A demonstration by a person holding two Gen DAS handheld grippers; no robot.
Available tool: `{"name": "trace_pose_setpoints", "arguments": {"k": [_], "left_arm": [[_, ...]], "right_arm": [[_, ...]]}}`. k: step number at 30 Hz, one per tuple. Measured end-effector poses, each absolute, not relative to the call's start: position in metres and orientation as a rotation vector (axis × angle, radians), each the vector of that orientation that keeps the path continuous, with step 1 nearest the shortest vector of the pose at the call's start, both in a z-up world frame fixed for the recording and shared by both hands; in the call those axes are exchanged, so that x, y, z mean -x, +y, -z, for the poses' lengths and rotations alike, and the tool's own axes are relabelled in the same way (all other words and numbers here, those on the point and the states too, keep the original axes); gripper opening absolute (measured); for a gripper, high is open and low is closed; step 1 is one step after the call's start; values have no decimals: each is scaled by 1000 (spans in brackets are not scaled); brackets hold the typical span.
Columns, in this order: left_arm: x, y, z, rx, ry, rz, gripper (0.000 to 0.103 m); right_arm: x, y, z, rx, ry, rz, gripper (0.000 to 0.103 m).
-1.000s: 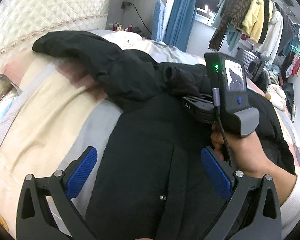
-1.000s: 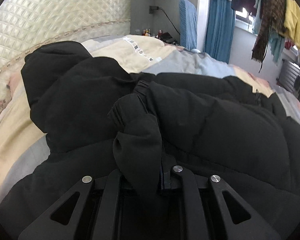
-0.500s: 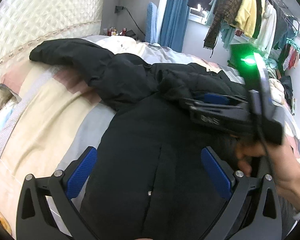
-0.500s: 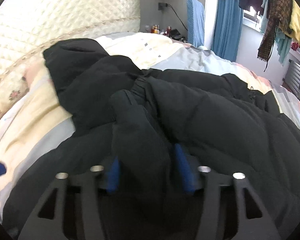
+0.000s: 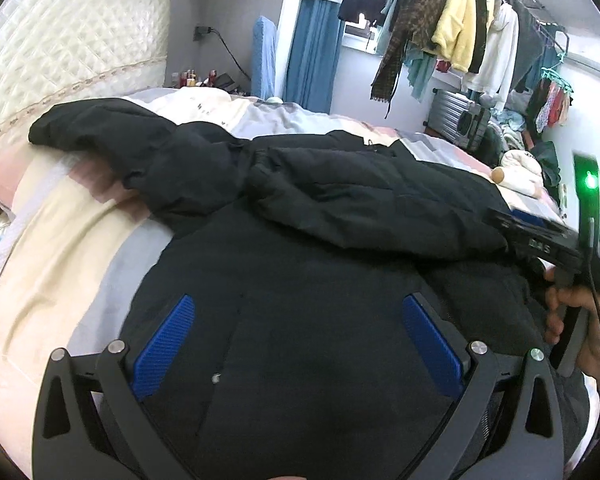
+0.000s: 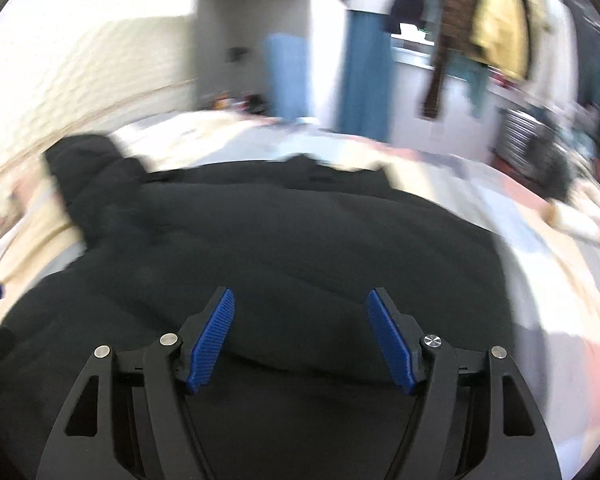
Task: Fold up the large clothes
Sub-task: 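Withdraw the open right gripper from the folded sleeve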
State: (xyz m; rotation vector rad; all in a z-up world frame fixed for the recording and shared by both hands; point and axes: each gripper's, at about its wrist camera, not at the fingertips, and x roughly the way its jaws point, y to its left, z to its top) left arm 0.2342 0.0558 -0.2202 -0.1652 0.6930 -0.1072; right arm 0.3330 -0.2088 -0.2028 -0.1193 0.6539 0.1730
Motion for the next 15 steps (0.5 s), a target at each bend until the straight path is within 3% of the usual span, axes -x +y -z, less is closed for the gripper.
{"name": "trace_pose_setpoints", "arguments": {"k": [6, 15], "left_arm": [[-241, 49, 220, 191, 671, 100, 103], [-245, 31, 231, 117, 702, 79, 103]], "right_arm": [[-328, -300, 241, -25, 687, 12, 77], [-336, -315, 264, 39, 743, 58, 87]]}}
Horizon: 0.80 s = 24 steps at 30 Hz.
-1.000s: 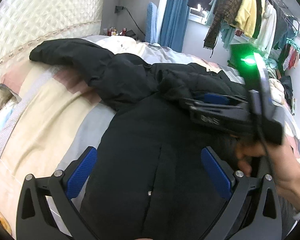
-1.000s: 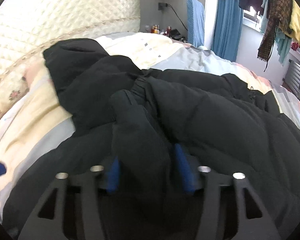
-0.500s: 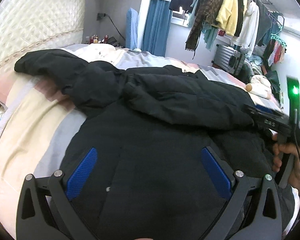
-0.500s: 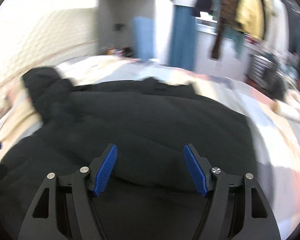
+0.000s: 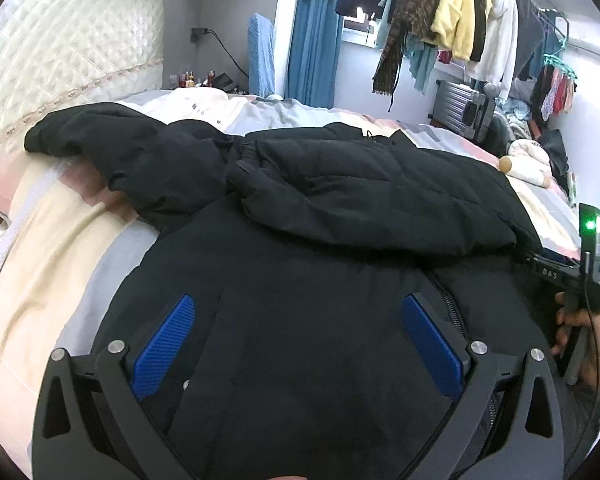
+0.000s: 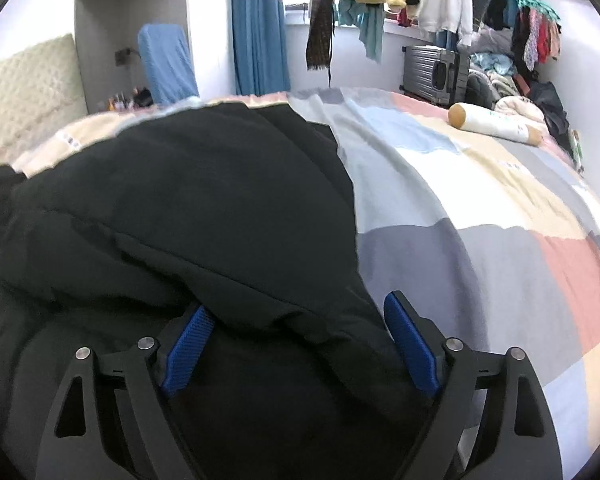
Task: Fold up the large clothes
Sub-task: 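Withdraw the open right gripper from the folded sleeve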
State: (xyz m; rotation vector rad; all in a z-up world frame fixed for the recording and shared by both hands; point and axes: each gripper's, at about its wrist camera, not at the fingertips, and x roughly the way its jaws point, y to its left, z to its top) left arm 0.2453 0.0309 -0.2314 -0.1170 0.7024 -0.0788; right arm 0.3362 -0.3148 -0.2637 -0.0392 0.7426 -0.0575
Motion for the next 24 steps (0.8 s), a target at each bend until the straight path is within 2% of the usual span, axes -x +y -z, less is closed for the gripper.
{"name": "trace_pose_setpoints", "arguments": {"k": [4, 13, 24], "left_arm": [[-250, 29, 235, 118, 711, 81, 103], [-252, 23, 239, 98, 717, 70, 103], [-254, 15, 242, 67, 720, 65, 103]], "right_arm": [[-339, -305, 274, 145, 792, 55, 90], [-366, -315, 267, 122, 717, 76, 90], [-370, -358, 250, -59, 604, 143, 89]]}}
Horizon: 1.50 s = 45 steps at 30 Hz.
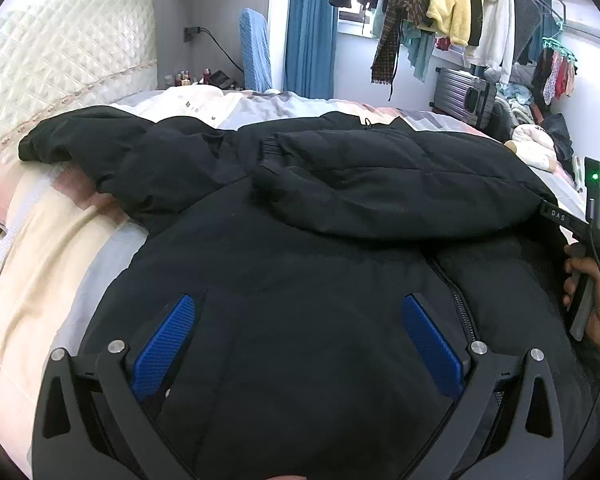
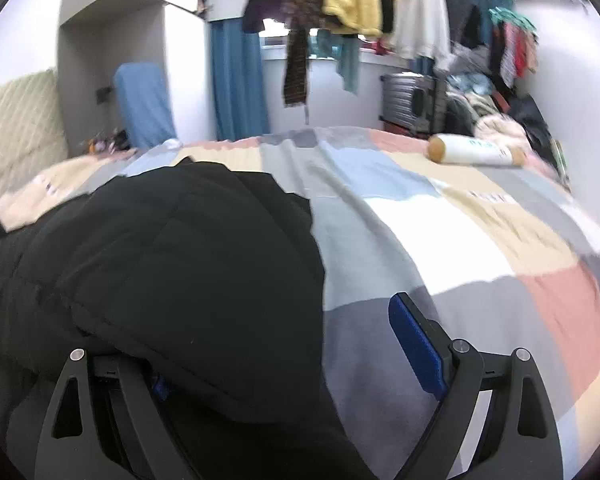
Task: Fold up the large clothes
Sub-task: 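Withdraw the open right gripper from the folded sleeve, then reach the left gripper to the other sleeve cuff and grasp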
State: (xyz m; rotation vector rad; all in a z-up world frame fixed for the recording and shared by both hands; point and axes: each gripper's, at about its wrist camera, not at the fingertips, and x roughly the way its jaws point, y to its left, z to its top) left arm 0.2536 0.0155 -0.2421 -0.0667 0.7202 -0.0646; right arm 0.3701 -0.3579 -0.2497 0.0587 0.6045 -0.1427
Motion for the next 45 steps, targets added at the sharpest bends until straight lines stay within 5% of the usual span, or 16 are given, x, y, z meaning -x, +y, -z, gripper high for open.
{"name": "trace_pose_setpoints", "arguments": {"k": [12, 30, 45], "left_arm": [[-243, 12, 227, 60, 709, 70, 103], [-164, -5, 149, 80, 578, 137, 103], [-103, -1, 129, 136, 540, 156, 103]], "right_arm": [[-349, -359, 241, -96, 648, 125, 90], [-197, -273, 130, -123, 511, -81, 93], [-90, -236, 133, -116, 519, -183, 103]]}}
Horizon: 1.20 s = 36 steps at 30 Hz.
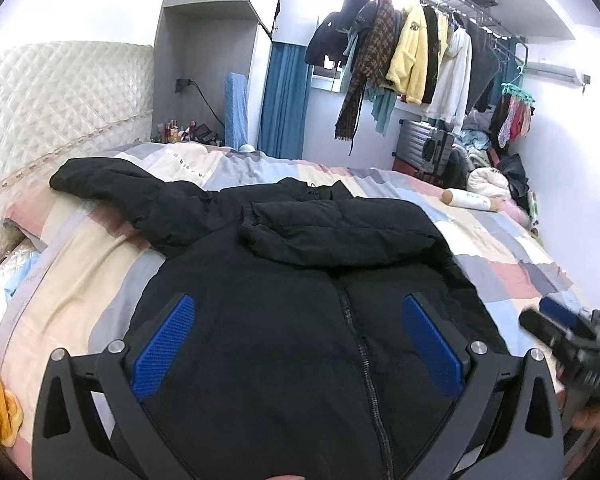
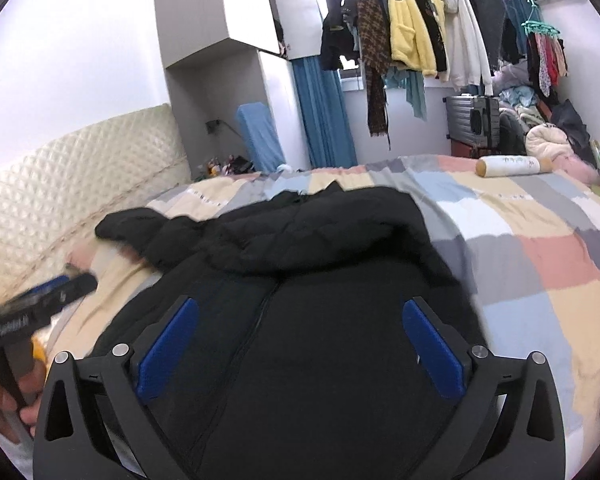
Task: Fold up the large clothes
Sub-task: 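Reach the left gripper to the other sleeve cuff and grasp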
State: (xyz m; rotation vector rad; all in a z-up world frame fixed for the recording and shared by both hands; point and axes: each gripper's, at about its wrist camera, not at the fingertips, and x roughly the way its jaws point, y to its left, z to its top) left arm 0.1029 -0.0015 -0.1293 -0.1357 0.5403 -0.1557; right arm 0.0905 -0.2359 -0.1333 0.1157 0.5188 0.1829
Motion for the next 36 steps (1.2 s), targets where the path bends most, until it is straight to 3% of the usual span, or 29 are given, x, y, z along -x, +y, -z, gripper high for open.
{"name": "trace_pose_setpoints", "arguments": {"k": [10, 21, 26, 36], "left_arm": [[-109, 26, 107, 163, 549, 142, 103], [-177, 92, 74, 216, 572, 7, 103], [-228, 148, 72, 240, 596, -26, 103], [-334, 316, 132, 521, 665, -137, 103]], "right_arm": [[-74, -212, 133, -29, 478, -199, 103], [-80, -215, 145, -56, 505, -172, 103], [-85, -212, 150, -52, 531, -162, 103], [-108, -209, 161, -77, 595, -93, 103]]}}
